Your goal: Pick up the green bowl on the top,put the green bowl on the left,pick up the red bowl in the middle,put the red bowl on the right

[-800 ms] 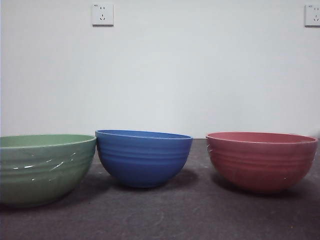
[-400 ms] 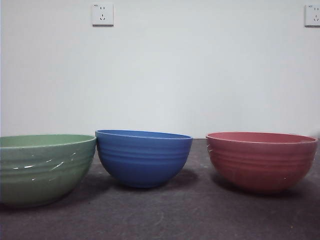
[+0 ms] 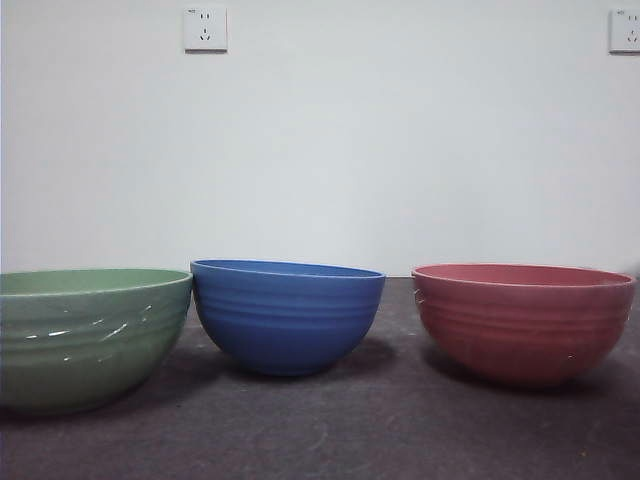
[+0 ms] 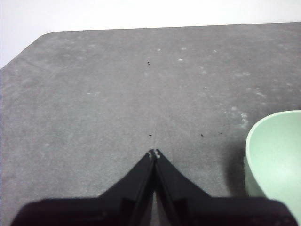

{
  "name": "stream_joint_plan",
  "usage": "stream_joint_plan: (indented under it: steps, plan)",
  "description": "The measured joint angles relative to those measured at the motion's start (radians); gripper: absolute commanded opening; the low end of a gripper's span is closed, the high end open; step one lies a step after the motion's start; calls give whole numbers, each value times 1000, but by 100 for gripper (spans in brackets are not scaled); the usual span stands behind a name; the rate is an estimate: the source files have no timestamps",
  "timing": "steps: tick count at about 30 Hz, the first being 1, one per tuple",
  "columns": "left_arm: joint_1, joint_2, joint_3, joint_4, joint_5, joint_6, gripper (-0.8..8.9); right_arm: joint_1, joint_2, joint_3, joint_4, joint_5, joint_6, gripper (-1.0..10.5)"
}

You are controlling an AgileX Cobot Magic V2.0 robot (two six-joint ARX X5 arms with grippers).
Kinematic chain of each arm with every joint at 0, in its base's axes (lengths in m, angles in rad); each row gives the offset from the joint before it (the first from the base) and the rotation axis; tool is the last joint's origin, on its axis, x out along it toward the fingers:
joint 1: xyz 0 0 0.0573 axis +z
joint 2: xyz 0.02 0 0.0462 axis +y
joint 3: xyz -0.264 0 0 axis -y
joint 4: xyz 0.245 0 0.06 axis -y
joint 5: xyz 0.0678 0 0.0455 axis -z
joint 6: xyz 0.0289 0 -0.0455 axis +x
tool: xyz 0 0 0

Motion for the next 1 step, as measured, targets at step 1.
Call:
stream_joint_plan:
  steps: [1]
  plan:
    - [0,0,0,0,0,0,-3,0,0,0,0,0,0,4]
